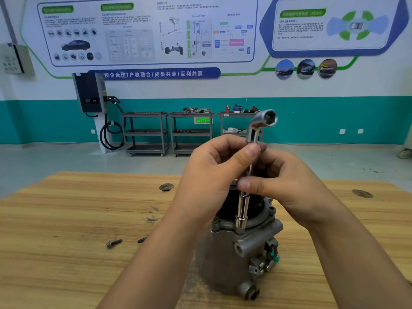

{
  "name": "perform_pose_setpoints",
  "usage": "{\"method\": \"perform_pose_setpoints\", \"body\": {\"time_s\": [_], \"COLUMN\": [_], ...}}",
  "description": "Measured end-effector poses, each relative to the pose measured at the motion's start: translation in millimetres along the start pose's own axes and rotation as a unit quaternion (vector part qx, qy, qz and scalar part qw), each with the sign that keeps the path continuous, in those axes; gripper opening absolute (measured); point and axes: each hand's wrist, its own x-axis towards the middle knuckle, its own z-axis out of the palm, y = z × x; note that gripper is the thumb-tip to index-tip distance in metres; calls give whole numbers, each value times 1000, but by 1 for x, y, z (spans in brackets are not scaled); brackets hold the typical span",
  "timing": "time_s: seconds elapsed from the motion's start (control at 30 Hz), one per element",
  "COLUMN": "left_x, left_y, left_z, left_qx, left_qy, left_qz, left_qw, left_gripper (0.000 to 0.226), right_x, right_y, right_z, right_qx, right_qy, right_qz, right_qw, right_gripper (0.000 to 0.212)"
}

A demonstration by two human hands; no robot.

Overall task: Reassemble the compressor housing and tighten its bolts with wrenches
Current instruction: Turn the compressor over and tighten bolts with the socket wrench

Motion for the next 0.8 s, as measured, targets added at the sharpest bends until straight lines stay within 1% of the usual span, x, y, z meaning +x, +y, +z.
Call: {"method": "perform_pose_setpoints", "body": {"time_s": [0.1, 0.2, 0.27, 0.37, 0.47, 0.57, 0.63, 0.73, 0.77, 0.8], "left_x": [-1, -3, -3, -2, -5, -8, -10, -9, -8, -6], "left_y": [1, 5, 5, 6, 2, -4, -4, 2, 6, 11], "left_z": [-2, 0, 0, 0, 7, 22, 32, 38, 39, 40], "left_qx": [-12, -36, -42, -23, 20, 70, 91, 125, 128, 118], "left_qy": [-18, -24, -22, -15, 37, 109, 128, 149, 158, 169], "left_qz": [-9, -18, -21, -23, 4, 61, 87, 131, 143, 148], "left_qw": [1000, 999, 999, 999, 999, 990, 984, 972, 968, 967], "left_gripper": [13, 15, 17, 19, 14, 18, 24, 11, 12, 18], "right_x": [0, -1, -1, 0, 1, 3, 2, 2, 1, 1], "right_y": [1, 2, 1, 3, 6, 7, 6, 4, 3, 3], "right_z": [-3, -5, -5, -5, -5, -5, -5, -6, -6, -6], "right_qx": [21, 33, 37, 42, 40, 20, 12, -24, -34, -40], "right_qy": [-25, -48, -55, -52, -38, -27, -30, -30, -31, -31], "right_qz": [1, -5, -4, -4, -11, -25, -24, -15, -15, -16], "right_qw": [999, 998, 998, 998, 998, 999, 999, 999, 999, 999], "right_gripper": [19, 22, 25, 22, 19, 20, 22, 23, 25, 27]}}
